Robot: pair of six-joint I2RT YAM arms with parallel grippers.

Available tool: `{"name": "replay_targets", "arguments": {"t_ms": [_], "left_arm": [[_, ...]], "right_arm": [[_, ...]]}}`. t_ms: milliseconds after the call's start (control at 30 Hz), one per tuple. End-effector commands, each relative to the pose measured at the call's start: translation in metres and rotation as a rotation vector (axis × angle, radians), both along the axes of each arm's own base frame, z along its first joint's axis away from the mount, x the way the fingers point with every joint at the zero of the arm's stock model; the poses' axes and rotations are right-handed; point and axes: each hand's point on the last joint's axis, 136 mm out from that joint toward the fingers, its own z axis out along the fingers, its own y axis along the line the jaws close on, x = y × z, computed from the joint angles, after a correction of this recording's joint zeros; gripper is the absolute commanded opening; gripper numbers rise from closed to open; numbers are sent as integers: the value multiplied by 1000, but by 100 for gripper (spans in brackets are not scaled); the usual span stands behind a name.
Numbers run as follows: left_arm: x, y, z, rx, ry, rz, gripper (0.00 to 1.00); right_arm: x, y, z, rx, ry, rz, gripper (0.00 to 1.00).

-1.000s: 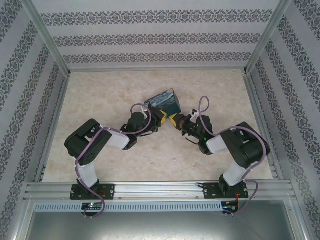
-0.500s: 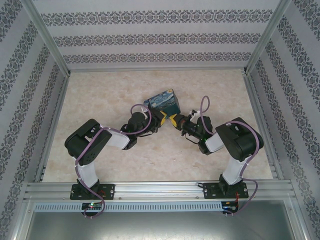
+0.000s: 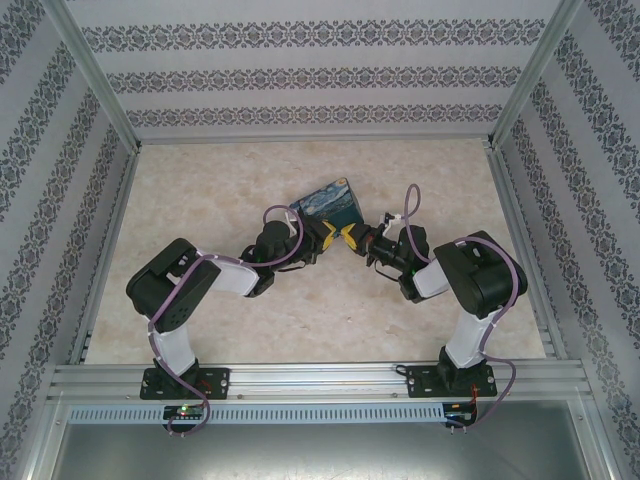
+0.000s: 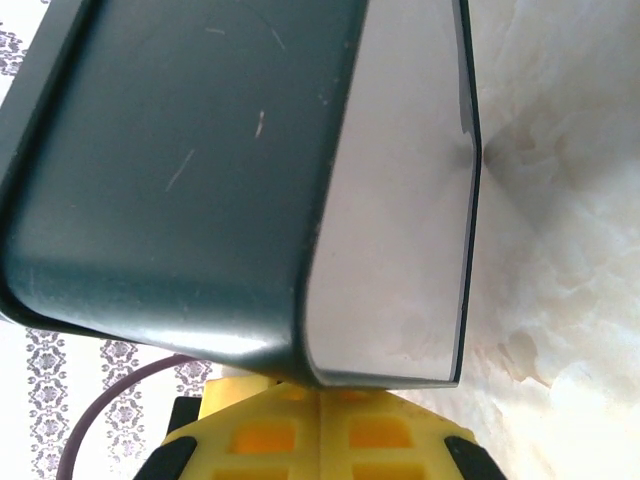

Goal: Unlock the padlock with the key

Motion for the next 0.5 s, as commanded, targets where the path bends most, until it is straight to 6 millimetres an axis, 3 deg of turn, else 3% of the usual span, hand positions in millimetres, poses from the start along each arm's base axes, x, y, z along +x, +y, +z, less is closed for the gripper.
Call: {"name": "replay_targets", "arguments": {"t_ms": [0, 200, 333, 467], "left_arm": [[-67, -54, 71, -133, -160, -383, 0], [-65, -56, 69, -120, -162, -374, 0], [-67, -63, 69, -125, -165, -388, 0], [-67, -63, 61, -115, -148, -376, 0]], "right_arm": [[6, 18, 20, 11, -92, 35, 0], [-3, 35, 27, 31, -93, 32, 0], [-5, 60, 42, 46, -123, 64, 0], [-2, 66, 46, 64, -124, 67, 0]]}}
